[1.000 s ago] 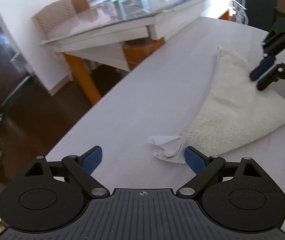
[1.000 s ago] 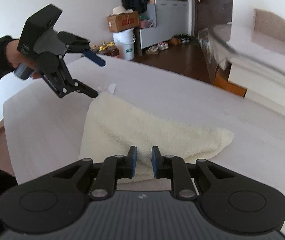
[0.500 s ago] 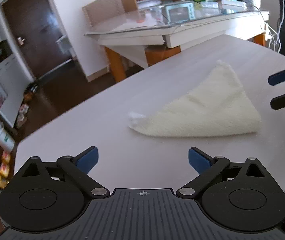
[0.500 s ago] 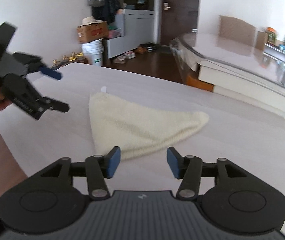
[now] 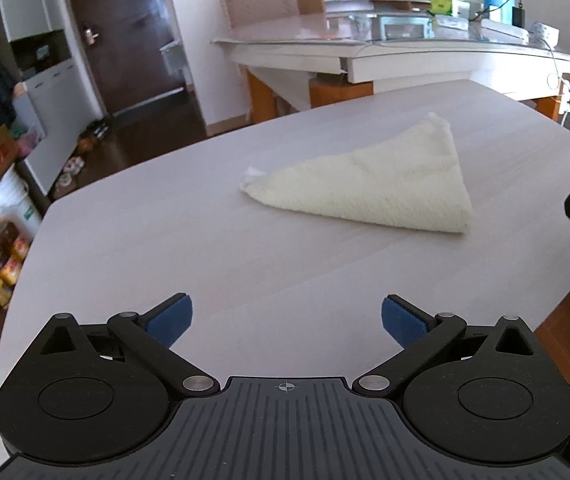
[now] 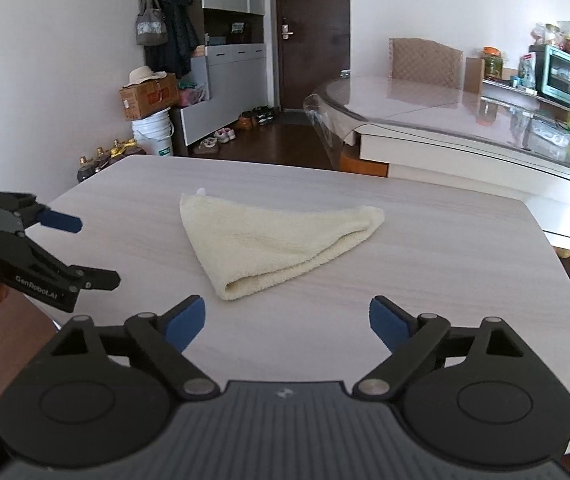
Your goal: Fold towel
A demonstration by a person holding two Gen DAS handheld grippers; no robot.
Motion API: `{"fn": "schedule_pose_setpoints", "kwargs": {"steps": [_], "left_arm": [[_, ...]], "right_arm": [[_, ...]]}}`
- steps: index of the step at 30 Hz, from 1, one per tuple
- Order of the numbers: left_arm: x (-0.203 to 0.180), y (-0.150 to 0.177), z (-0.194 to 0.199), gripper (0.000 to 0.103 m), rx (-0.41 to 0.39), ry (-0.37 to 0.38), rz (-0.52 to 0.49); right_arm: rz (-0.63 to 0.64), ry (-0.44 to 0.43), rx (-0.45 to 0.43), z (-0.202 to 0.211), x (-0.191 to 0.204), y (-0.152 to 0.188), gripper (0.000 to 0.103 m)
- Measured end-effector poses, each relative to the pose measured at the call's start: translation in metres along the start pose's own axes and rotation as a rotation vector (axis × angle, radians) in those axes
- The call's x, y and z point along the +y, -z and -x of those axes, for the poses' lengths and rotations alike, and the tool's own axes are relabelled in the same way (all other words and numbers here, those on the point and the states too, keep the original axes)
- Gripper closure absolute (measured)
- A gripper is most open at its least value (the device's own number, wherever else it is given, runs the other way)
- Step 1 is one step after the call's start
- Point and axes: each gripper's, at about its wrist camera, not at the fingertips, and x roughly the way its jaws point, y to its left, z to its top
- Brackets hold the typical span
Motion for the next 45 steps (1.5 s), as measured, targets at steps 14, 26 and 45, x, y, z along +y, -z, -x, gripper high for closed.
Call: {"fn": "schedule_pose_setpoints", "kwargs": {"steps": [14,26,45], "left_arm": [[-0.009,0.005,0.008,0.000,-0.006,-0.018,0.012],[0.007,-0.011,0.001,0.000,-0.057,-0.067,0.028],[0.009,-0.069,-0.099,0.000,-0.052,-0.086,-0.066]], "right_arm": [[-0.057,0.026,-0.006,0.004,-0.007,0.011,0.004],[-0.108,-0.059,-0.045,-0.025,-0.037,-0.025,0.033],[-0.263,-0.056,0.040,-0.138,-0.079,-0.048,0.089]]}}
